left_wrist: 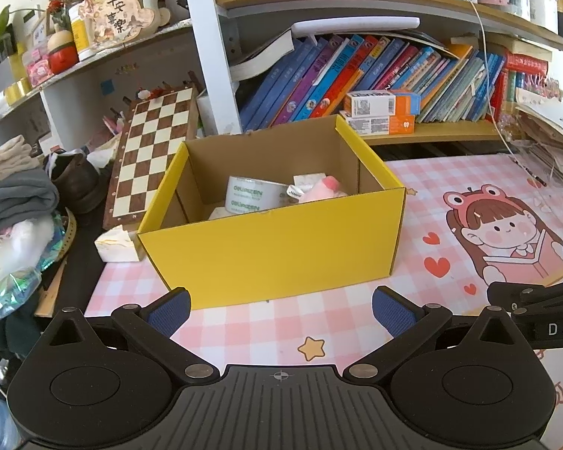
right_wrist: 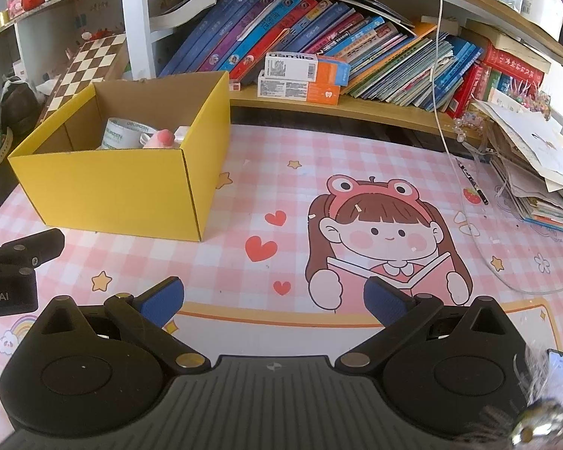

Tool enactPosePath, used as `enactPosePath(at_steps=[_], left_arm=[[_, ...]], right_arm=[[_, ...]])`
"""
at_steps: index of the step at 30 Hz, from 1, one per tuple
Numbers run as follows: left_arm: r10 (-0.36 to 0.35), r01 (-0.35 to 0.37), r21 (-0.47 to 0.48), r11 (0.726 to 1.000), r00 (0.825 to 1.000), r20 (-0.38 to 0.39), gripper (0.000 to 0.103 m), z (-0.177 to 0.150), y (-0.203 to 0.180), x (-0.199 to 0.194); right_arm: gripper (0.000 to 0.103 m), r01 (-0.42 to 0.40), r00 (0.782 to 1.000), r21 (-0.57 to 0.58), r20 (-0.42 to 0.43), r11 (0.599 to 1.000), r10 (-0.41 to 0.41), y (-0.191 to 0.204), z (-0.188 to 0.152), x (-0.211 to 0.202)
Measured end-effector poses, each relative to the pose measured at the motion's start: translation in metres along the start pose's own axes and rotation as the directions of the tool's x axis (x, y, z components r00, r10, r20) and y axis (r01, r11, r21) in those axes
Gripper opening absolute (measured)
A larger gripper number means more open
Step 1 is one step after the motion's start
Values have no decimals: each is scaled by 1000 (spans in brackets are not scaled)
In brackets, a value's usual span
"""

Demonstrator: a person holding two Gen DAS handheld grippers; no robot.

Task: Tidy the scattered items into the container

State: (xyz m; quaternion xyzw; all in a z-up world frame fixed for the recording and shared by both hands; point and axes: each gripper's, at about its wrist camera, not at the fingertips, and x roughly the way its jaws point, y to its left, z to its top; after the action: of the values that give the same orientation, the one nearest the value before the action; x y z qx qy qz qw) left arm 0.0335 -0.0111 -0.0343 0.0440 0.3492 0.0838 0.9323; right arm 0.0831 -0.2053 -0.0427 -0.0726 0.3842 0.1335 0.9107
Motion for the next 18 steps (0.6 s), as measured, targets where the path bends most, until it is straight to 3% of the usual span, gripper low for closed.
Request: enactPosePath(at_steps=[18], left_arm=[[-12, 12, 9, 1000, 1000, -21, 103, 0, -3, 4]], right_arm=[[103, 7, 1000, 4, -2, 1000, -7, 1, 1, 2]])
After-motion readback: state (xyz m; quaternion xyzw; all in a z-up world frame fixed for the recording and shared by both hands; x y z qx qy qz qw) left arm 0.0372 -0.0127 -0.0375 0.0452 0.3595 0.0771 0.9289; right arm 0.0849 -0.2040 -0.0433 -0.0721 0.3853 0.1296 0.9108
